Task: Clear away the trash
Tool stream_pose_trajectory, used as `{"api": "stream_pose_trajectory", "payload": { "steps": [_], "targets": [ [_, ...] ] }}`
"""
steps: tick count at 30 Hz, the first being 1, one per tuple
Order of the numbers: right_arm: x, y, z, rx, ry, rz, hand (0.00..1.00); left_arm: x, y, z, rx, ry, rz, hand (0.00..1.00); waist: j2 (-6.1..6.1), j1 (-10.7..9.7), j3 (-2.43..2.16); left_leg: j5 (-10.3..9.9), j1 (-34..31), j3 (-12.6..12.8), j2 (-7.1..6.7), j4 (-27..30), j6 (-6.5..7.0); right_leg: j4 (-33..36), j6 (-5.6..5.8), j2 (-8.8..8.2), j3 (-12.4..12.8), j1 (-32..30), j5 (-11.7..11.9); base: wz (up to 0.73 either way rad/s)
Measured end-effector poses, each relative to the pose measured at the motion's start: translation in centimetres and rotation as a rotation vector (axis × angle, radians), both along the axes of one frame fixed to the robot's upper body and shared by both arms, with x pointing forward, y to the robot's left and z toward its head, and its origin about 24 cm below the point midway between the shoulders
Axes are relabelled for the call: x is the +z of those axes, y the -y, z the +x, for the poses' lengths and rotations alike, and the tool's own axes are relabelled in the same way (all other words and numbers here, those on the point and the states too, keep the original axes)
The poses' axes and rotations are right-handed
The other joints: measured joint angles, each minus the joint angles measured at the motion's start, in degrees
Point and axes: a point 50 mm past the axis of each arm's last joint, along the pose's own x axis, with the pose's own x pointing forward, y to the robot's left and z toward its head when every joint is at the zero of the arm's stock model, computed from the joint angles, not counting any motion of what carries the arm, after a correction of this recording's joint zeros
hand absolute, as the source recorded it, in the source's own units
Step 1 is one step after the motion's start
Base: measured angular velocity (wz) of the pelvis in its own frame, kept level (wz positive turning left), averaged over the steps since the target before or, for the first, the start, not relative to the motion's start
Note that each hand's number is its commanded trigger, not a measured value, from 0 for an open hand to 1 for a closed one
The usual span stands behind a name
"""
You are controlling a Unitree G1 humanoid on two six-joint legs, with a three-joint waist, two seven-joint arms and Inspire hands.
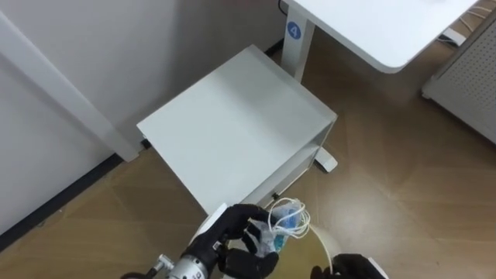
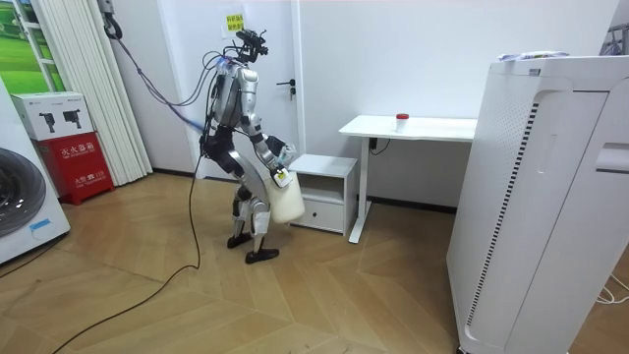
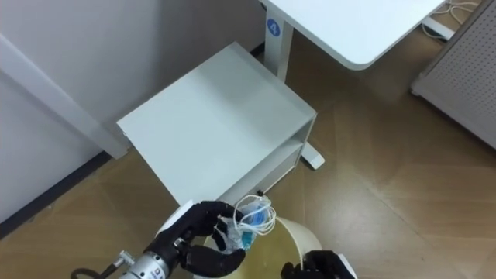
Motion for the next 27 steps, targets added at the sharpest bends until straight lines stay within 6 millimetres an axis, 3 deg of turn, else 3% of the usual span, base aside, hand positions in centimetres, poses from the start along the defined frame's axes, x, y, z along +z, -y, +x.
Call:
{"api": "stream_pose_trajectory", "payload": {
  "steps": [15,22,27],
  "targets": [
    [-0.2,-1.2,-0.2,0.013,0.004,0.029,1.00,0.5,4.0,-0.7,-0.097,-0.039,-0.165,0.00,-0.32,-1.1,0.02,0.0,0.3,0.0,-0.18,0.0,0.00,0.2,0.07,-0.47,0.0,0.3,0.0,0.00],
    [-0.2,-0.9,-0.2,-0.009,0.001,0.044,1.00,0.1,4.0,-1.2,-0.164,-0.065,-0.147,0.00,-0.54,-1.7,0.16,0.0,4.2,0.3,-0.23,-0.7,0.06,-0.3,0.17,-0.17,0.1,4.0,-0.2,0.00],
    [-0.2,-0.1,-0.3,-0.009,-0.010,0.051,1.00,-0.5,2.6,-1.6,-0.199,-0.092,-0.100,0.00,-0.55,-2.1,0.25,0.1,9.6,0.4,-0.17,-3.1,-0.17,-2.7,0.18,-0.06,-0.1,9.5,-0.2,0.00]
  ]
}}
